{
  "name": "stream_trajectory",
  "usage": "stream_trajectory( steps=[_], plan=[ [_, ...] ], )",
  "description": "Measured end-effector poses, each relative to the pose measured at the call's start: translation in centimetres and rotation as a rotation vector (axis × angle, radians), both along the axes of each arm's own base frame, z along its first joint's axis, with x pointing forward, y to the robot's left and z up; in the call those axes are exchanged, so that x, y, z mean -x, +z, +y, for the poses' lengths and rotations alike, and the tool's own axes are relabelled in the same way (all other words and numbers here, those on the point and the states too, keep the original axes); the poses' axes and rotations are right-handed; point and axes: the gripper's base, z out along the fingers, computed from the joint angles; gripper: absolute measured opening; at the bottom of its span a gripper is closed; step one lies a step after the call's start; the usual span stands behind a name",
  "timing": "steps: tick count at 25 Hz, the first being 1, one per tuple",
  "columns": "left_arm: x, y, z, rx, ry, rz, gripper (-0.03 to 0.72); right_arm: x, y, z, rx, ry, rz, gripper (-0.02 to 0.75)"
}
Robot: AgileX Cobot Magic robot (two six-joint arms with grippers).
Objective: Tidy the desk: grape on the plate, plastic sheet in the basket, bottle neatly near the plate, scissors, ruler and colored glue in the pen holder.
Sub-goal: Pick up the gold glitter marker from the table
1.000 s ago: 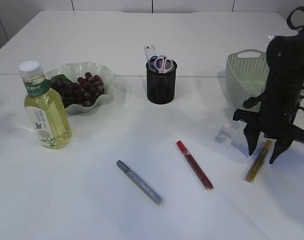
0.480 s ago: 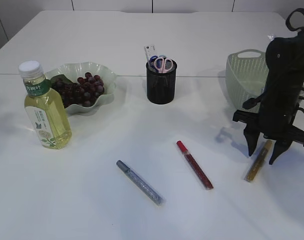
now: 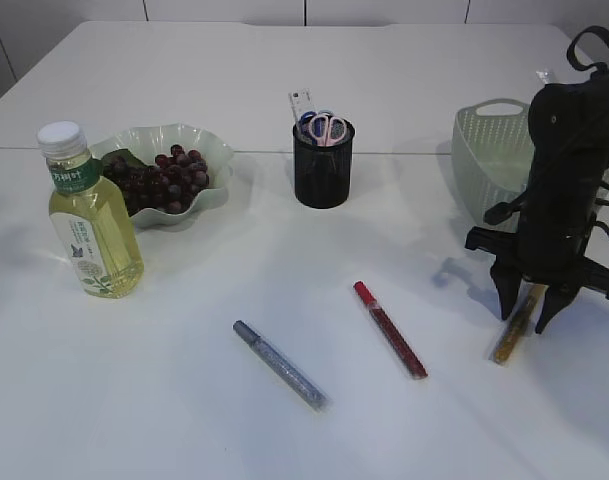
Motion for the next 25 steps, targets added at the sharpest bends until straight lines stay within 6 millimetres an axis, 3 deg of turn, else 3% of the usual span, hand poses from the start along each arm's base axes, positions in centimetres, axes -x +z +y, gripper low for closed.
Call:
stream_trajectory(
  steps=[25],
  plan=[
    [0.0,0.0,0.0,0.0,0.0,0.0,0.371,-0.02,-0.38,-0.04,0.005,0.003,0.007,0.279]
  ],
)
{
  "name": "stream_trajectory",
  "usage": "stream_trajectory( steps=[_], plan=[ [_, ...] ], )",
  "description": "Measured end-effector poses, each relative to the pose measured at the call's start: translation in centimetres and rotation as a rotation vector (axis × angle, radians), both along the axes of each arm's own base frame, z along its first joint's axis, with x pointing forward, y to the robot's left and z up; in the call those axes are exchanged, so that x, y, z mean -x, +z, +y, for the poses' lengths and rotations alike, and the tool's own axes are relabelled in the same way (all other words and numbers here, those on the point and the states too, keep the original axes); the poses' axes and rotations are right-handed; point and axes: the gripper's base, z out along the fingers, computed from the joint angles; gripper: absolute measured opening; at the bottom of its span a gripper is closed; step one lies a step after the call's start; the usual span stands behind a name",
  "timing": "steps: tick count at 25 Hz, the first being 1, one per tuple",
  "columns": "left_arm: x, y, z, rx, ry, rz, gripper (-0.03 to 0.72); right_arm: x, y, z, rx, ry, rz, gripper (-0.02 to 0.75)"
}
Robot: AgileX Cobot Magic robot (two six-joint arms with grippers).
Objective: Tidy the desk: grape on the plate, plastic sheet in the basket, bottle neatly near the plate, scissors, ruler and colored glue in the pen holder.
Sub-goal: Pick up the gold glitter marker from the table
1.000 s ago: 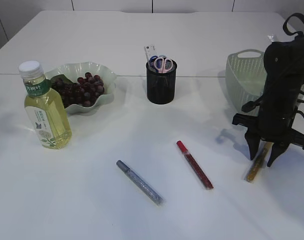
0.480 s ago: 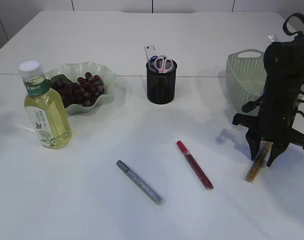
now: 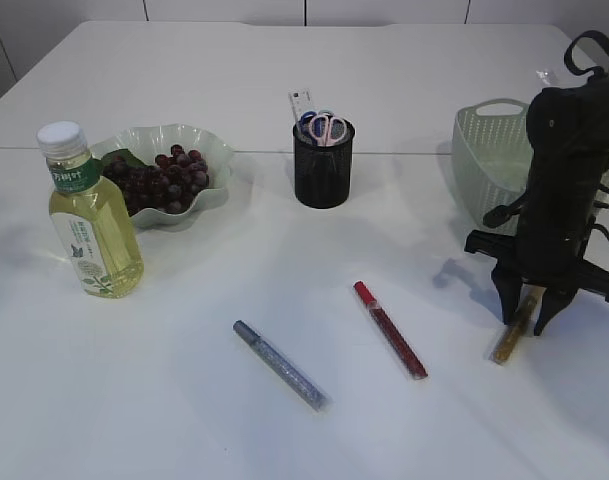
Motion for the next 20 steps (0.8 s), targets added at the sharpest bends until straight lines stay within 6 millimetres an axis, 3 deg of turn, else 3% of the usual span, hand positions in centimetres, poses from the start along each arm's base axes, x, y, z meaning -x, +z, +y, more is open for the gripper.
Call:
stream_trajectory(
  steps=[11,20],
  plan=[
    [0.0,0.0,0.0,0.0,0.0,0.0,0.371,-0.15,0.0,0.02,-0.005,0.025,-0.015,0.088],
    [0.0,0.0,0.0,0.0,0.0,0.0,0.371,-0.14,0.03,0.38,-0.01,0.115,-0.016,0.066]
  ],
)
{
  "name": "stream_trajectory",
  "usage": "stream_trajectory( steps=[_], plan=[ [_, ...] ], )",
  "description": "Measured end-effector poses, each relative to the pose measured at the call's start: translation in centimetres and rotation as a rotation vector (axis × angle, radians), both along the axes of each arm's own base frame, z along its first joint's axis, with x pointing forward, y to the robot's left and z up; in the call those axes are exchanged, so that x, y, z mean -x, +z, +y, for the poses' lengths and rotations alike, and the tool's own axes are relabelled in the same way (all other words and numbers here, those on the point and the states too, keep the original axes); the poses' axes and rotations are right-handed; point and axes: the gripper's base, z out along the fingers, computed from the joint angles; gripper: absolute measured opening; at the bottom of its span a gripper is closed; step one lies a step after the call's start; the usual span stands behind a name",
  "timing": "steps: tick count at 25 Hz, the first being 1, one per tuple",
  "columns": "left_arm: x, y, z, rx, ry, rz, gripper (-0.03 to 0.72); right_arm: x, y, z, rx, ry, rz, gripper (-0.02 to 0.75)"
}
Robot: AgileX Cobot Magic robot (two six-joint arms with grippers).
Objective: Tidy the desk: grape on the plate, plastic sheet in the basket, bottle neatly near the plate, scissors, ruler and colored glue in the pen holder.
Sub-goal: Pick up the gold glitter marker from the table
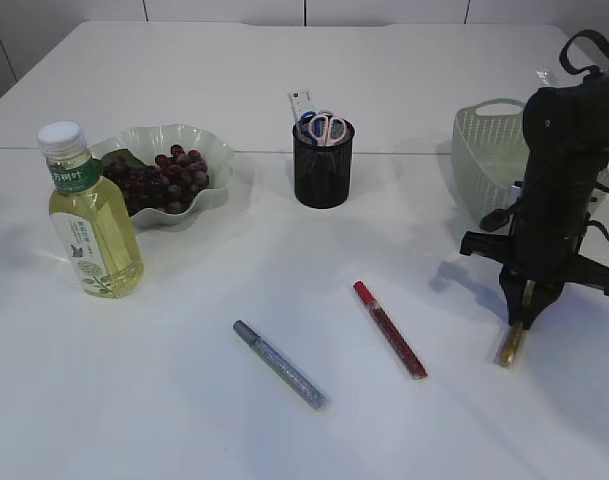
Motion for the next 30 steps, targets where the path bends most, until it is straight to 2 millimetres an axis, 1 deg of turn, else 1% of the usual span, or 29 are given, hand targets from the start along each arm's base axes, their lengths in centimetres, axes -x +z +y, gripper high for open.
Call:
stream_trajectory(
  steps=[9,17,19,22,26,30],
  plan=[
    [0.0,0.0,0.0,-0.001,0.001,-0.001,0.371,0.4,0.0,1.5,0.011,0.103,0.025,0.064],
    [0.0,0.0,0.0,-0.001,0.001,-0.001,0.371,0.7,2.1,2.2,-0.014,0.329,-0.02,0.064],
    [0.0,0.0,0.0,-0.001,0.001,-0.001,0.371,0.8,2.4,2.4,-0.05,0.42,-0.02,0.063],
    [0.0,0.0,0.0,-0.001,0.001,-0.001,0.371,1.0,2.9,3.2,-0.151,0.572,-0.034,0.063],
    [0.0,0.0,0.0,-0.001,0.001,-0.001,0.371,1.2,3.9,4.3,-0.296,0.791,-0.096,0.064],
    [0.0,0.0,-0.1,0.009,-0.006,0.004,0.371,1.2,4.2,4.8,-0.36,0.89,-0.133,0.063]
  ],
)
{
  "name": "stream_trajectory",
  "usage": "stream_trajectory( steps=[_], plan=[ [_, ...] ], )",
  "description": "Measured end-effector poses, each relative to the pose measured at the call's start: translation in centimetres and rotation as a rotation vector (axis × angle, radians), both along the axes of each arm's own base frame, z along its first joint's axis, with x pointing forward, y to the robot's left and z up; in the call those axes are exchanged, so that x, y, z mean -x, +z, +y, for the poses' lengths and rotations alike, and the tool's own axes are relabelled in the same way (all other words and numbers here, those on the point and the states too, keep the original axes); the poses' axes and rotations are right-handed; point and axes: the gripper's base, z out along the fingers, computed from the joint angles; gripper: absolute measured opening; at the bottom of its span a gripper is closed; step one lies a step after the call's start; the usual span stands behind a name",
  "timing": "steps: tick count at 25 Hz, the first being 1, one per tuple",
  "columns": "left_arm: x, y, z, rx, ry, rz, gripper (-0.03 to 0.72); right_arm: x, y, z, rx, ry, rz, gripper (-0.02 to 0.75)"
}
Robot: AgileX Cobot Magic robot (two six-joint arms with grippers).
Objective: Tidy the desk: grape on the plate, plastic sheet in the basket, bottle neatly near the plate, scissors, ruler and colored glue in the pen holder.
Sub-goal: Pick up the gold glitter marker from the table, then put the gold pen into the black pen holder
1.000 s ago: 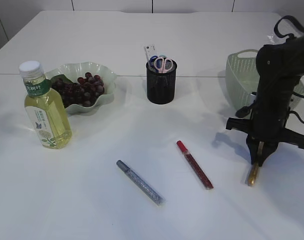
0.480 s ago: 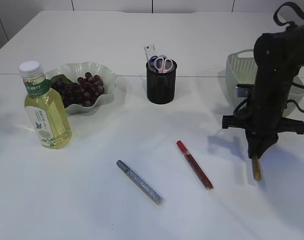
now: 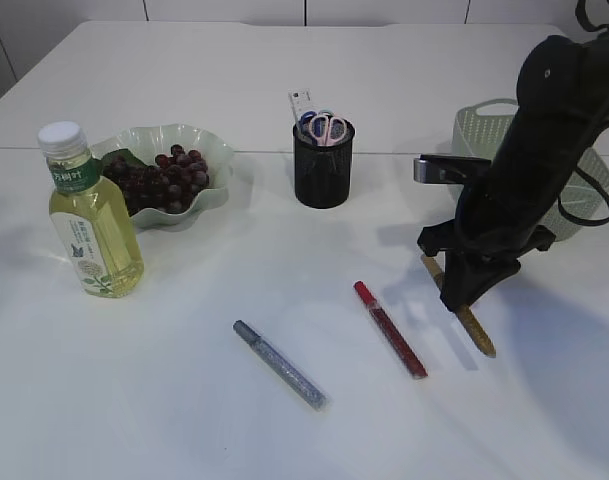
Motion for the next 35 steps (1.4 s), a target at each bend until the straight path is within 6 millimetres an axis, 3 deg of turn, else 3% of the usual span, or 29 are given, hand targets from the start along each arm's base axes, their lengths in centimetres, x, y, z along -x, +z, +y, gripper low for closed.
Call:
stream_trajectory(
  steps=[5,10,21,30,35],
  plan=[
    [0.0,0.0,-0.1,0.01,-0.006,0.005,0.371,-0.3,0.2,0.4,-0.047,0.038,-0.053,0.063],
    [-0.4,-0.3,-0.4,0.009,-0.009,0.02,0.371,-0.8,2.0,0.3,-0.06,0.016,-0.259,0.063],
    [-1.6,-1.2,-1.0,-0.001,-0.012,0.057,0.371,2.0,4.5,-1.5,-0.043,-0.172,-0.689,0.063],
    [-1.6,-1.3,-1.1,-0.003,-0.012,0.059,0.371,-0.5,6.9,-2.4,-0.017,-0.301,-1.039,0.062],
    [-1.7,-1.3,-1.0,-0.007,-0.01,0.057,0.371,-3.4,8.0,-0.4,-0.045,-0.273,-1.133,0.062]
  ],
)
